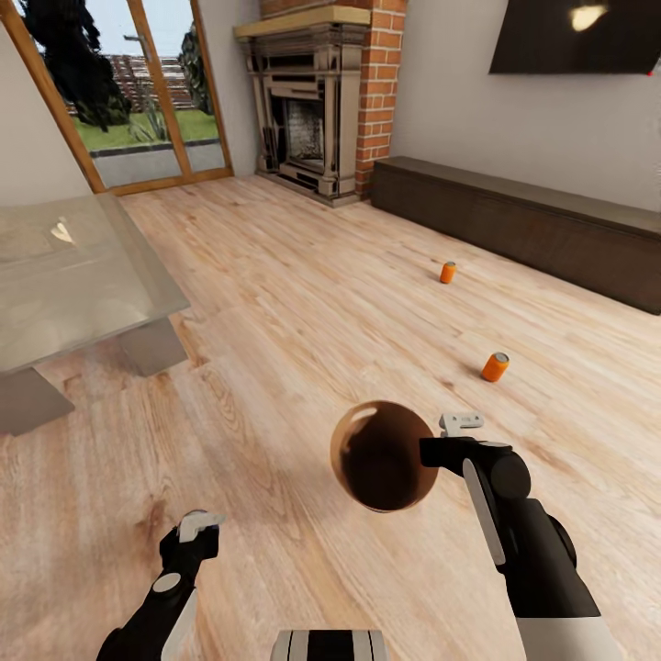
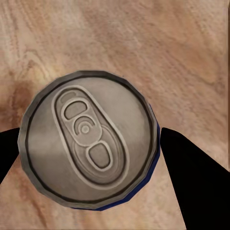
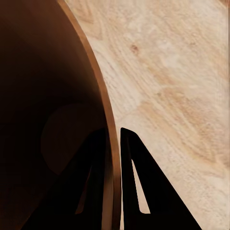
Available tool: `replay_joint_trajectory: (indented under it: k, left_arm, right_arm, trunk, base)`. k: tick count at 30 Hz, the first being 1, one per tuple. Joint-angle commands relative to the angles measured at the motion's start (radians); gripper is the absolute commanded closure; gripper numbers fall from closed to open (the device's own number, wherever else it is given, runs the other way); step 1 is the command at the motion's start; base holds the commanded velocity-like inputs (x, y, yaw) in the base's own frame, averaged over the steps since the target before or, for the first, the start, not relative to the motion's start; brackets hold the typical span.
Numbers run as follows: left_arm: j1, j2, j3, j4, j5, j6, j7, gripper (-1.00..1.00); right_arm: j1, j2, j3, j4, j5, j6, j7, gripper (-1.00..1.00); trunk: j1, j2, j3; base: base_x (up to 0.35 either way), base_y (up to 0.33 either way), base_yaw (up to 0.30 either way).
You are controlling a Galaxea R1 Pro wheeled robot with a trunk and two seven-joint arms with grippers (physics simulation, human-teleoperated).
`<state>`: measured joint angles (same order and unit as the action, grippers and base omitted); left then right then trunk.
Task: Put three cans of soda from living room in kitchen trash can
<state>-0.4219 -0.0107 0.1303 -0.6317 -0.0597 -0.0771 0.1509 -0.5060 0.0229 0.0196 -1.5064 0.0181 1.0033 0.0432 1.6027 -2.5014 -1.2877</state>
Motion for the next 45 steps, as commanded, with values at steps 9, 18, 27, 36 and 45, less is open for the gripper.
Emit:
replay_joint_trajectory:
  k: [9, 18, 27, 36, 45]
  left_arm:
    - [0.0, 0.0, 0.0, 0.0, 0.0, 0.0, -0.001, 1.0]
    - [0.0, 0.0, 0.0, 0.0, 0.0, 0.0, -0.001, 1.0]
    - [0.0, 0.0, 0.0, 0.0, 0.0, 0.0, -0.001, 1.0]
    - [0.0, 0.0, 0.0, 0.0, 0.0, 0.0, -0.001, 1.0]
    - [0.0, 0.0, 0.0, 0.0, 0.0, 0.0, -0.001, 1.0]
  right_arm:
    - [0.0, 0.0, 0.0, 0.0, -0.017, 0.0, 0.004, 1.0]
    - [0.0, 0.0, 0.0, 0.0, -0.017, 0.0, 0.004, 1.0]
    - [0.0, 0.0, 0.0, 0.0, -0.017, 0.0, 0.004, 1.0]
    - [0.0, 0.0, 0.0, 0.0, -0.017, 0.0, 0.004, 1.0]
    - [0.0, 0.0, 0.0, 0.0, -0.017, 0.0, 0.004, 1.0]
  trunk:
    - [-0.003, 0.001, 0.029]
    - [-0.03, 0.05, 0.059]
    - [-0.06, 0.106, 0.095]
    - [-0.095, 0.169, 0.137]
    - [-0.129, 0.232, 0.18]
  base:
    - [0.0, 0.0, 0.0]
    - [0.0, 0.0, 0.0]
    - [0.0, 0.0, 0.0]
    - [0.0, 0.0, 0.0]
    - [0.0, 0.0, 0.0]
